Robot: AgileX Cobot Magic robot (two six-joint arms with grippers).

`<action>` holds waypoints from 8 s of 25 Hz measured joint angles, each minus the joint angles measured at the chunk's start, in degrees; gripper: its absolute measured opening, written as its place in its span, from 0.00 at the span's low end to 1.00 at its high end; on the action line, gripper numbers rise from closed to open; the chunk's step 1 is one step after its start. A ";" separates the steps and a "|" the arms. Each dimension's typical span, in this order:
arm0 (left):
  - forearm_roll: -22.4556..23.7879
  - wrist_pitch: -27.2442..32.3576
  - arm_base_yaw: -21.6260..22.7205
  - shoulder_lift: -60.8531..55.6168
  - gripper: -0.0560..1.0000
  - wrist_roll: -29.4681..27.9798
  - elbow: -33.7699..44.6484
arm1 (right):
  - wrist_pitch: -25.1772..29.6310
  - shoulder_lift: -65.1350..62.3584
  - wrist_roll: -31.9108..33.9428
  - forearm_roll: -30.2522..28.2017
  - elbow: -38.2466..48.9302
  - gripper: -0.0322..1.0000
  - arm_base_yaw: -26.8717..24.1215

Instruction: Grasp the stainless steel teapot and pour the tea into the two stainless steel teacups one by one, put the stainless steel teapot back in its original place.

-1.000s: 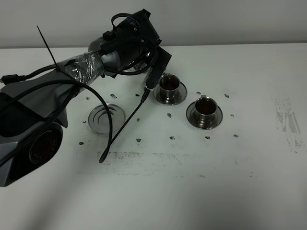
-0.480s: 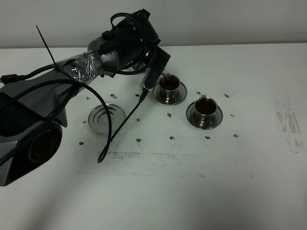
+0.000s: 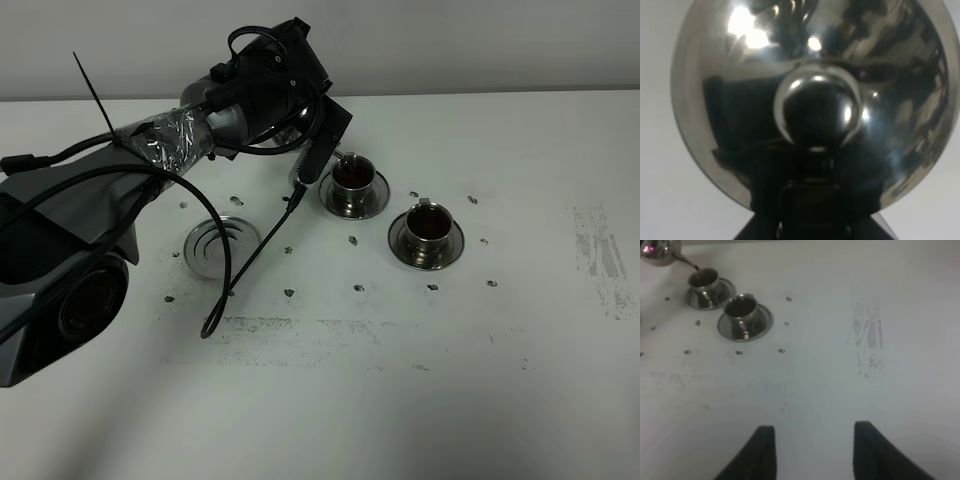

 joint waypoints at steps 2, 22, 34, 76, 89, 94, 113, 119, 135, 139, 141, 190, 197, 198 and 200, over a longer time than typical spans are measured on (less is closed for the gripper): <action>0.57 0.00 0.00 0.00 0.23 0.00 0.00 | 0.00 0.00 0.00 0.00 0.00 0.37 0.00; -0.11 0.00 0.00 0.00 0.23 0.01 0.00 | 0.00 0.00 0.00 0.00 0.00 0.37 0.00; -5.89 2.08 1.73 -0.24 0.23 -0.04 0.00 | 0.00 0.00 0.00 0.00 0.00 0.37 0.00; -45.55 -2.76 13.66 -14.03 0.23 -24.01 19.18 | 0.00 -0.01 0.00 0.00 0.00 0.37 0.00; -48.93 -6.59 13.73 -8.56 0.23 -26.48 19.36 | 0.00 -0.01 0.00 0.00 0.00 0.37 0.00; -49.56 -7.66 13.73 -7.78 0.23 -26.48 19.47 | 0.00 -0.01 0.00 0.00 0.00 0.37 0.00; -48.22 -11.54 14.84 -32.22 0.23 -33.95 46.95 | 0.00 -0.01 0.00 0.00 0.00 0.37 0.00; -48.52 -12.10 15.97 -34.16 0.23 -36.81 53.47 | 0.00 -0.01 0.00 0.00 0.00 0.37 0.00; -48.73 -18.12 16.00 -31.02 0.23 -38.69 55.43 | 0.00 -0.01 0.00 0.00 0.00 0.37 0.00; -48.89 -18.79 16.00 -30.00 0.23 -38.69 55.43 | 0.00 -0.01 0.00 0.00 0.00 0.37 0.00; -49.00 -19.22 16.00 -29.81 0.23 -38.75 55.43 | 0.00 -0.01 0.00 0.00 0.00 0.37 0.00; -48.94 -21.01 16.00 -28.49 0.23 -38.89 55.43 | 0.00 -0.01 0.00 0.00 0.00 0.37 0.00; -48.94 -21.01 16.00 -28.49 0.43 -38.89 55.43 | 0.00 -0.01 0.00 0.00 0.00 0.37 0.00; -48.94 -21.01 16.00 -28.54 0.46 -38.89 55.43 | 0.00 -0.01 0.00 0.00 0.00 0.37 0.00; -49.00 -21.01 16.00 -28.79 0.51 -38.89 55.43 | 0.00 -0.01 0.00 0.00 0.00 0.37 0.00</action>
